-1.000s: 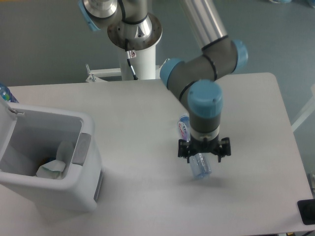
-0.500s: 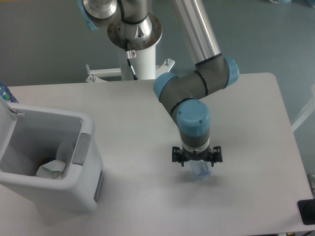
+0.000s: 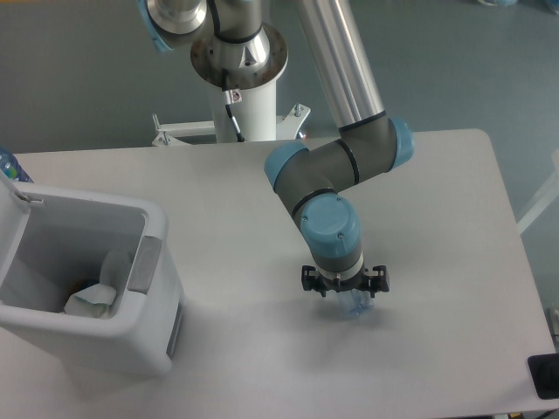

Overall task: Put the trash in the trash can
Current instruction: 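Lower the gripper and close it around the bottle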

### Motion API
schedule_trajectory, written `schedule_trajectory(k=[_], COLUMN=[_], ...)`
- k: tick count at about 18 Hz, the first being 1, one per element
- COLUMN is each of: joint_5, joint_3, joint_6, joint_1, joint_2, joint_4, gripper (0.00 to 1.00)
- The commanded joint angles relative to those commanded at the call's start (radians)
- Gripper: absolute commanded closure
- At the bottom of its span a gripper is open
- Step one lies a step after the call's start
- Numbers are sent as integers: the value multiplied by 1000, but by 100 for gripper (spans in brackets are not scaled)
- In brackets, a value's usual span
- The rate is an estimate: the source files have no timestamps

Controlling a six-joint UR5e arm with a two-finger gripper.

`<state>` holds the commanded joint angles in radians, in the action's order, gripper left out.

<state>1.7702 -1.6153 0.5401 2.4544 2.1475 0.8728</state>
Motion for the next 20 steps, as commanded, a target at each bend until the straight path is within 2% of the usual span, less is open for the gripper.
schedule_trajectory(k=[3,10,11,12,15,20], joint_5=[3,-5,-6,-6,-5,-3], joint_3=[5,51,52,54,54,55], joint_6=[-18,-78,-80,-80,-83,-83], joint_1=[0,-6,-6,-6,-8,-9], joint_2=[11,31,31,31,32,37], joint_4=[-2,-5,-5,-5,-3,-5], gripper=[22,22,25,37,60,61])
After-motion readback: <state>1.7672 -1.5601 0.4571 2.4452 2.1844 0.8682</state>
